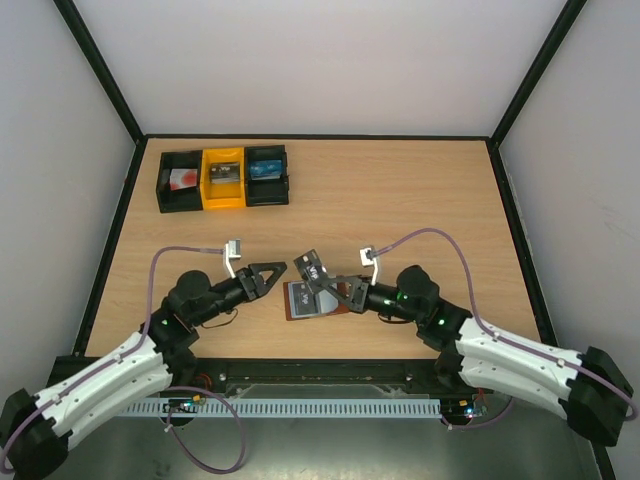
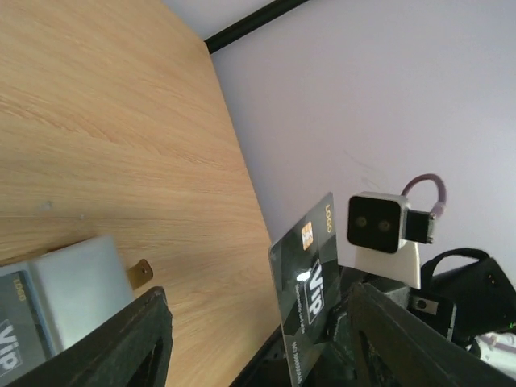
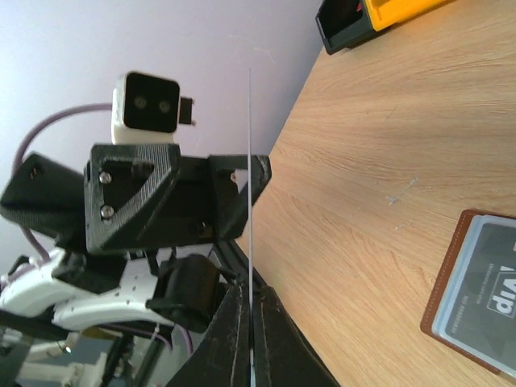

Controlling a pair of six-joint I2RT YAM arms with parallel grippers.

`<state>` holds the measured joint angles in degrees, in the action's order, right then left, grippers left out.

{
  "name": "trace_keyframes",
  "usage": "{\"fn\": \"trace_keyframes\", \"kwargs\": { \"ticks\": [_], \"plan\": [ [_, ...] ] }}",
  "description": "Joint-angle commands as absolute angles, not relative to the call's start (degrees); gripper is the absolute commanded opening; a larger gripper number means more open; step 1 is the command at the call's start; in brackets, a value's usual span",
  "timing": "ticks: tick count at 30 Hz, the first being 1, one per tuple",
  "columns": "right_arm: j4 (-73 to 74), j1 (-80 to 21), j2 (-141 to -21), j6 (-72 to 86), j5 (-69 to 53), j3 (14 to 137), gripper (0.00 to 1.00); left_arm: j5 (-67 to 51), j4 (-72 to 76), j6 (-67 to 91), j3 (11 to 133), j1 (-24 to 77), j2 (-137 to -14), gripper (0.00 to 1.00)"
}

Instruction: Take the credit cards out of the card holder

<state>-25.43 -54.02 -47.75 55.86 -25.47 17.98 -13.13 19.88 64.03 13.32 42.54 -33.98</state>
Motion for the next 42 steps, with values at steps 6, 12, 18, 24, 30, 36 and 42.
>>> {"fn": "trace_keyframes", "kwargs": {
  "ticks": [6, 12, 18, 24, 30, 36, 42],
  "plan": [
    [-8.51, -53.96, -41.14, 39.45, -40.31, 24.12, 0.02, -20.19, -7.78, 43.71, 25.82, 41.31, -24.59, 0.64],
    [-11.06, -53.96, -39.68, 40.03, -45.63, 24.41, 0.02, -30.13, -7.44, 42.71, 25.73, 41.23, -23.15, 0.61],
    [-12.64, -53.95, -39.75, 40.78, -46.05, 24.57, 0.02, -35.47, -4.91, 42.21, 24.8, 41.22, -25.3, 0.58],
    [-13.38, -53.96, -40.08, 41.1, -47.06, 24.85, 0.02, -37.99, 0.65, 44.65, 22.2, 41.13, -26.52, 0.43],
    [-14.02, -53.92, -39.92, 41.81, -46.89, 24.09, 0.02, -40.18, 6.15, 46.92, 19.92, 41.13, -27.87, 0.2],
    [-13.34, -53.96, -39.9, 41.71, -45.44, 23.78, 0.02, -39.44, 6.73, 47.15, 19.25, 41.04, -27.52, 0.03],
    [-12.17, -53.92, -39.69, 41.32, -41.64, 23.62, 0.1, -36.73, 6.59, 47.2, 18.98, 41.04, -27.13, 0.03]
  ]
}}
